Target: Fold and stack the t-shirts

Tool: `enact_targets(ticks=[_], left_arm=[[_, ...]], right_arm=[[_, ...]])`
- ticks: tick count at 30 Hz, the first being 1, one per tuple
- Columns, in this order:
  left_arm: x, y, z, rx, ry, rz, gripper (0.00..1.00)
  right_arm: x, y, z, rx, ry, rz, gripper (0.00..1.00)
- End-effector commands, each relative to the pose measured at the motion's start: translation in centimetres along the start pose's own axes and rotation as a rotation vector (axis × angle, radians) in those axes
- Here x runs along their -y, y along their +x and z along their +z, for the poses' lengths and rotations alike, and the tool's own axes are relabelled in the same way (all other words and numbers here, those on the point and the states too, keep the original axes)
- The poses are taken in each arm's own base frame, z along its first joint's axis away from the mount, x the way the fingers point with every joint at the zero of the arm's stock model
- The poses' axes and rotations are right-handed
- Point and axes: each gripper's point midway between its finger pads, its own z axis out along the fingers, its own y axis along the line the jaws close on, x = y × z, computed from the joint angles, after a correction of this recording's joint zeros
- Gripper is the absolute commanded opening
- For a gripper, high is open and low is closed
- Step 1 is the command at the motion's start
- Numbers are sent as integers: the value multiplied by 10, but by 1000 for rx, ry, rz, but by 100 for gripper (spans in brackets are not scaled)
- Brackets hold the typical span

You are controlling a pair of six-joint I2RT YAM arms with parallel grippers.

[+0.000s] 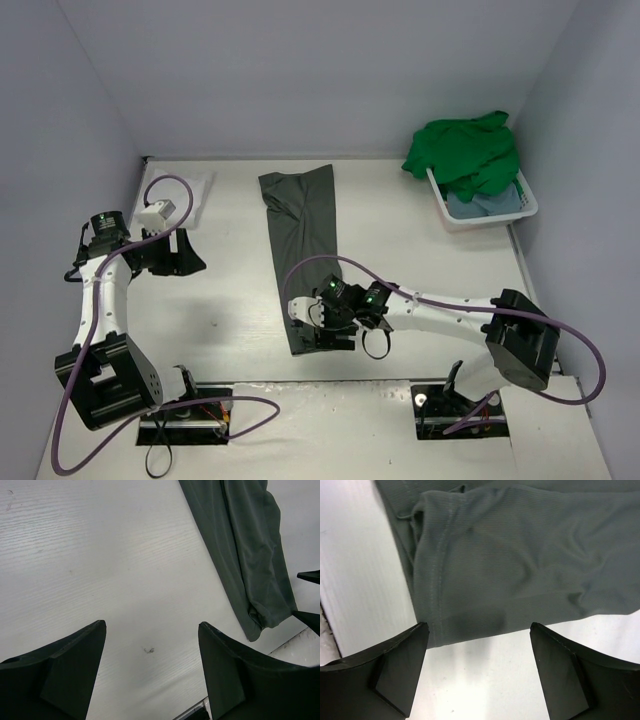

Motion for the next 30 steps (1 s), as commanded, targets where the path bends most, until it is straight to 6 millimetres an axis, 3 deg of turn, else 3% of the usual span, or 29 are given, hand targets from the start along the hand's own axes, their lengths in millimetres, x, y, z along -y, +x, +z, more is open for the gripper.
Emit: enact_targets(ticks=[1, 7, 10, 18, 30], left_arm=[[2, -15, -5, 42, 11, 47, 69], [1, -15, -4, 38, 7, 44, 68], [1, -16, -5, 38, 7, 40, 69], [4, -16, -7, 44, 8, 46, 68], [6, -16, -8, 42, 15, 45, 68]], right_arm=[[1, -18, -8, 34, -20, -49, 79], [-13, -44, -15, 86, -66, -114, 81], [-15, -46, -10, 75, -78, -139, 81], [-25, -34, 24, -3, -120, -175, 80], [-27, -27, 45, -41, -139, -187, 78]])
